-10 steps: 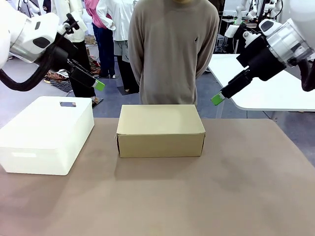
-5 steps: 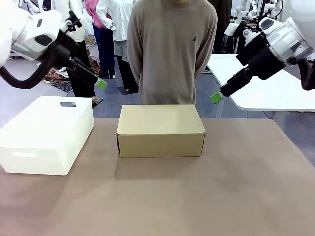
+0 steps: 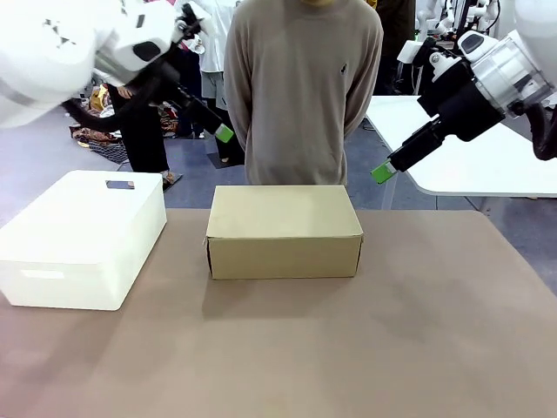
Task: Pack the shoes into the box.
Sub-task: Press down on the lid of the Shoes Box.
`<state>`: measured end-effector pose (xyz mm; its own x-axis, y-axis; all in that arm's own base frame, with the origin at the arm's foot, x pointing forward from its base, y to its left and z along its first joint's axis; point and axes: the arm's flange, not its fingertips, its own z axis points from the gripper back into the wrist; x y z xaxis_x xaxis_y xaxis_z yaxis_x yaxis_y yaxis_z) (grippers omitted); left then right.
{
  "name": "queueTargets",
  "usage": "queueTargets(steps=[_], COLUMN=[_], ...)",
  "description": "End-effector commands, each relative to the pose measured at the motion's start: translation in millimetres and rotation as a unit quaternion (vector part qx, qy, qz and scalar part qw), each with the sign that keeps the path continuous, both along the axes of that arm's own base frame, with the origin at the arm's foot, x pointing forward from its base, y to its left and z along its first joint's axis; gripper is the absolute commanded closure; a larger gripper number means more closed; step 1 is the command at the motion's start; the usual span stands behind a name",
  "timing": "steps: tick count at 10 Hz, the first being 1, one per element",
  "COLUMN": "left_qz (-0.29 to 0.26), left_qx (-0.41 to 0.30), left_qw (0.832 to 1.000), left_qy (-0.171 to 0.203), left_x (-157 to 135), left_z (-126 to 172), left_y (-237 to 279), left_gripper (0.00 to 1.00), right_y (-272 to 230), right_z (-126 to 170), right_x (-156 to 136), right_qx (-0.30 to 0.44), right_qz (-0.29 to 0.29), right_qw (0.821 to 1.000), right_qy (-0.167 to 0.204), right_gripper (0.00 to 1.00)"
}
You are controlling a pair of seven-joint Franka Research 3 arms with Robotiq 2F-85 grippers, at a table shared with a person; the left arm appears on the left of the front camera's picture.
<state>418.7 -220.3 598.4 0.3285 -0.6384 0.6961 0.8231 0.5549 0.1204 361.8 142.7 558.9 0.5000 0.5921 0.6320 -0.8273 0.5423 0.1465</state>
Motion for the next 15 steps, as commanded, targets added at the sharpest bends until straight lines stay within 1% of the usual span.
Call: queueTargets(steps=[1,3,5,6,10,13,15], left_qz=[0.007,0.023,0.025,0.027,0.033,0.038,0.033], left_qx=[0.002,0.021,0.048,0.058,0.085,0.076,0.067], left_qw=[1.000,0.999,0.999,0.998,0.996,0.994,0.994], left_qy=[-0.005,-0.009,-0.006,-0.002,0.017,0.063,0.084], left_x=[18,32,49,56,90,111,116], left_z=[0,-6,-17,-23,-49,-66,-65], left_y=[-13,-27,-39,-45,-65,-67,-56], left_gripper=[0.13,0.52,0.92,1.00,1.00,1.00,1.00], right_y=[0,0,0,0,0,0,0], right_z=[-1,-1,-1,-1,-1,-1,-1], right_x=[-1,-1,-1,-1,-1,-1,-1], right_qx=[-0.003,-0.003,-0.003,-0.003,-0.003,-0.003,-0.003], right_qz=[-0.005,-0.005,-0.005,-0.005,-0.005,-0.005,-0.005], right_qw=[1.000,1.000,1.000,1.000,1.000,1.000,1.000], right_qy=[0.005,0.005,0.005,0.005,0.005,0.005,0.005], right_gripper=[0.00,0.00,0.00,0.00,0.00,0.00,0.00])
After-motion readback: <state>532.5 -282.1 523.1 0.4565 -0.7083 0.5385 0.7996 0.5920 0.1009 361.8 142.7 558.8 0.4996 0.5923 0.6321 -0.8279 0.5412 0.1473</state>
